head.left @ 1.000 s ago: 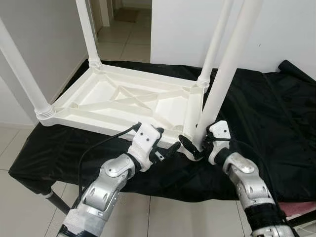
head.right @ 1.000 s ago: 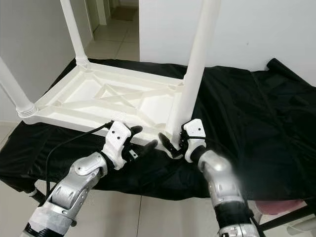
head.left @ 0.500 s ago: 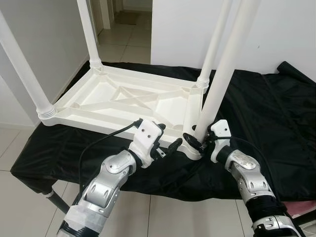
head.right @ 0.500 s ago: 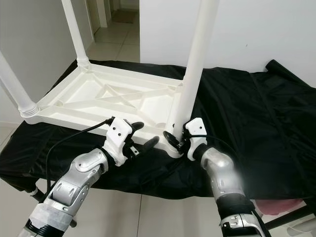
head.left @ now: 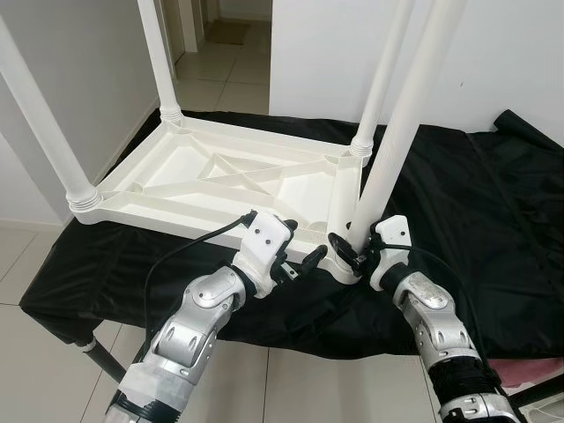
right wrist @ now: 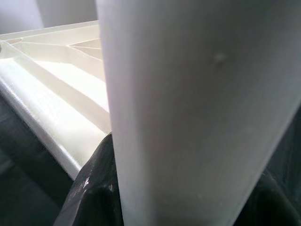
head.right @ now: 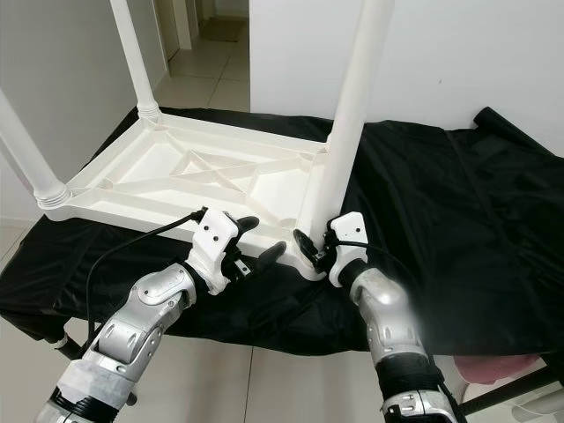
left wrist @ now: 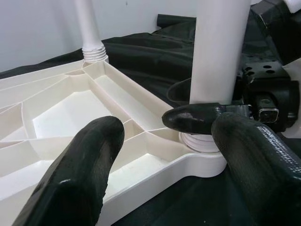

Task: Building children table

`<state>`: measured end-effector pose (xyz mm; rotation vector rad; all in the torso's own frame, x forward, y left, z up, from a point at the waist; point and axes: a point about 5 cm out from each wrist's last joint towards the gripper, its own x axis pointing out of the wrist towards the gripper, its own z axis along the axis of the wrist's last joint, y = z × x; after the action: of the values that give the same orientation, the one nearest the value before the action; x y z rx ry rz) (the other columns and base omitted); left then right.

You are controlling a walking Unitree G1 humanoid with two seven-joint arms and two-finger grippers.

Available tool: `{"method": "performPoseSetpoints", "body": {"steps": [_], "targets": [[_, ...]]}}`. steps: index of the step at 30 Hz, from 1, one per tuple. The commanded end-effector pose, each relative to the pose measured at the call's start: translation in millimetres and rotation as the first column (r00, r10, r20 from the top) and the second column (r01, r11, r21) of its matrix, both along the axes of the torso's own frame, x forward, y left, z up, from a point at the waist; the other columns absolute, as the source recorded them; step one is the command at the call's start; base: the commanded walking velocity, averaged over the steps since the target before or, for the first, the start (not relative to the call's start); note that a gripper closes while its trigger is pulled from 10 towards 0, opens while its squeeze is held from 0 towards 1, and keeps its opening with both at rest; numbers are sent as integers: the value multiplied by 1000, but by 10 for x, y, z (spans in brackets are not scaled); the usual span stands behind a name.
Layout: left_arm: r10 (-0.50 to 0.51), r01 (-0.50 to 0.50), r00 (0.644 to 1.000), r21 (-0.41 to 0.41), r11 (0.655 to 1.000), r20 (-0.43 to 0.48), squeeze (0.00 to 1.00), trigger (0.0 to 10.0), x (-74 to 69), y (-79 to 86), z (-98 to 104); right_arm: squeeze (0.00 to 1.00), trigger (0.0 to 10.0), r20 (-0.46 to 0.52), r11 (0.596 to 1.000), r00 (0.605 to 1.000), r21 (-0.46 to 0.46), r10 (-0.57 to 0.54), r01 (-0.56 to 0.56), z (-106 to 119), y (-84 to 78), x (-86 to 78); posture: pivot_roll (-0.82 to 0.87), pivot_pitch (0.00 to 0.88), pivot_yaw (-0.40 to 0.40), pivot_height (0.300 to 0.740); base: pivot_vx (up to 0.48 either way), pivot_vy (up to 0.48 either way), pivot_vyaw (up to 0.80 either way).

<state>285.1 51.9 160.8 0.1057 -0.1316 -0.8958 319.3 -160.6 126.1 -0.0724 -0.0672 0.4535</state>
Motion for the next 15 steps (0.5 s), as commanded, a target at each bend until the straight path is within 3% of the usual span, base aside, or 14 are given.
{"method": "performPoseSetpoints", "body": {"steps": [1, 6, 11, 15], "targets": [[-2, 2, 1000, 6, 1000, 5, 0, 10000, 8, 20, -3, 0, 10000, -11, 998, 998, 17, -58, 58, -36, 21, -12, -1, 0, -17, 740, 0, 0, 0], [-5, 5, 1000, 27, 1000, -10, 0, 10000, -27, 43, -51, 0, 10000, -28, 992, 992, 35, -123, 124, -66, 47, -13, 7, 0, -17, 740, 0, 0, 0], [-39, 41, 999, 44, 998, -35, 0, 10000, -149, 54, -120, 0, 10000, -53, 978, 978, 38, -203, 205, -118, 121, -8, 23, 6, -16, 740, 0, 0, 0], [-64, 66, 996, 40, 997, -64, 0, 10000, -231, 46, -174, 0, 10000, -78, 946, 947, 64, -311, 316, -128, 176, 34, 19, 10, 9, 740, 0, 0, 0]]}}
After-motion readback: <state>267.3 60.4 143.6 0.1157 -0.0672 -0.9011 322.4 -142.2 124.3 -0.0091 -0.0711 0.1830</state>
